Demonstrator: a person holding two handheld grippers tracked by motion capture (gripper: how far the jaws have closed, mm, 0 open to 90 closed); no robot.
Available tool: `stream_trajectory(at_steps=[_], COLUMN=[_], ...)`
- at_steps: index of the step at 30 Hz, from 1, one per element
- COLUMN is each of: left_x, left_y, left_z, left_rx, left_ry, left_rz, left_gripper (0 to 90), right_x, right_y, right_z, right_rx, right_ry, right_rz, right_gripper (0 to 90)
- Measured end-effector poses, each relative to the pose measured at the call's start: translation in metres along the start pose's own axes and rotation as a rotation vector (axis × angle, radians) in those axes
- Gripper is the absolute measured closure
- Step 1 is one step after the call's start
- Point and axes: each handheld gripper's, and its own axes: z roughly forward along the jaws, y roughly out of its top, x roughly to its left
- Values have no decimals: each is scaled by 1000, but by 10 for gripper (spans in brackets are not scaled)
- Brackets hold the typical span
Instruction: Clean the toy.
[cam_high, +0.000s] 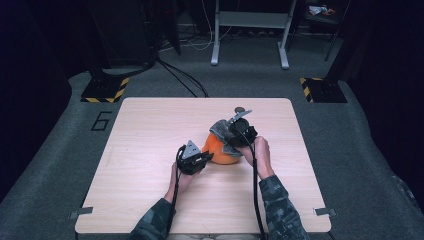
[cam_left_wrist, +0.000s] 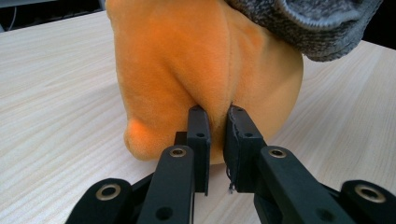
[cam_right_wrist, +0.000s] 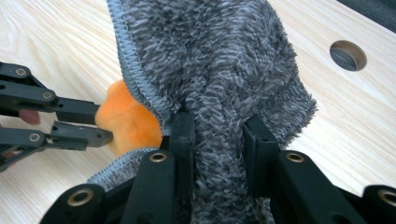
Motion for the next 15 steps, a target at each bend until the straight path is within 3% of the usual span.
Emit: stream_trajectory(at_steps=[15], left_x=[0], left_y=[0], left_z=[0], left_rx=[2], left_ry=[-2], left_rz=[0], left_gripper=[812], right_x=[-21], right_y=[-22], right_z=[-3], right_rx=[31], right_ry=[-17], right_rz=[58], right_gripper=[688])
